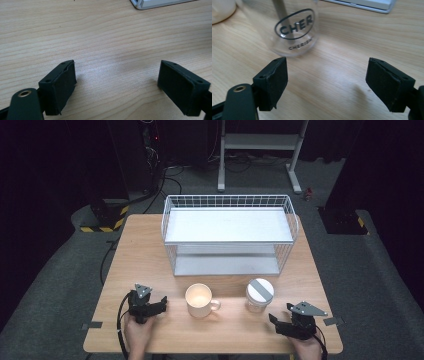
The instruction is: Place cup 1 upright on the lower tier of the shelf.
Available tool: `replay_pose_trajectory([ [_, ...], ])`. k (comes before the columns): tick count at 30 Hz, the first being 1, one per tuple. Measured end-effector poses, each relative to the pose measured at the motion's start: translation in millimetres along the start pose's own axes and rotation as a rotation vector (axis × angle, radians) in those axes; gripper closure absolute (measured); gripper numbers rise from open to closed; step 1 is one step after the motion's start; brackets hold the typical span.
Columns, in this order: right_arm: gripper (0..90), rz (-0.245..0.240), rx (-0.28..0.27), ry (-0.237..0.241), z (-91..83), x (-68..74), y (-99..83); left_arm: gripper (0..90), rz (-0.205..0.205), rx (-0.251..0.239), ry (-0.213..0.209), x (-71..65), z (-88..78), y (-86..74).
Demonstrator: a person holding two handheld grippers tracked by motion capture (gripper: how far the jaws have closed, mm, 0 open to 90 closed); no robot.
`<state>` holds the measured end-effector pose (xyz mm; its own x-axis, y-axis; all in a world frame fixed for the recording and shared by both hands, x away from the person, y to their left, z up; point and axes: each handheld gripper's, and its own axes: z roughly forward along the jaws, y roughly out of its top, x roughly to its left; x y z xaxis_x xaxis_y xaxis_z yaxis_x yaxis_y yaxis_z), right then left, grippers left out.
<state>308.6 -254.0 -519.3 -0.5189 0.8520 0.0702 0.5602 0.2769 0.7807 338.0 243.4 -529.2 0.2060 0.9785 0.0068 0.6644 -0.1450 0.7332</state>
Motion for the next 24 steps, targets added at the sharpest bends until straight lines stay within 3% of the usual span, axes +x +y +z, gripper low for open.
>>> replay_pose_trajectory([
  [8,16.9,-0.019,-0.006,0.034,4.9,12.0,1.3,15.3,-0.003,-0.002,0.001,-0.2,0.2,0.1],
  [24,14.2,-0.075,-0.006,0.058,17.8,28.3,15.7,15.3,-0.003,-0.002,0.002,-0.2,0.2,0.0],
])
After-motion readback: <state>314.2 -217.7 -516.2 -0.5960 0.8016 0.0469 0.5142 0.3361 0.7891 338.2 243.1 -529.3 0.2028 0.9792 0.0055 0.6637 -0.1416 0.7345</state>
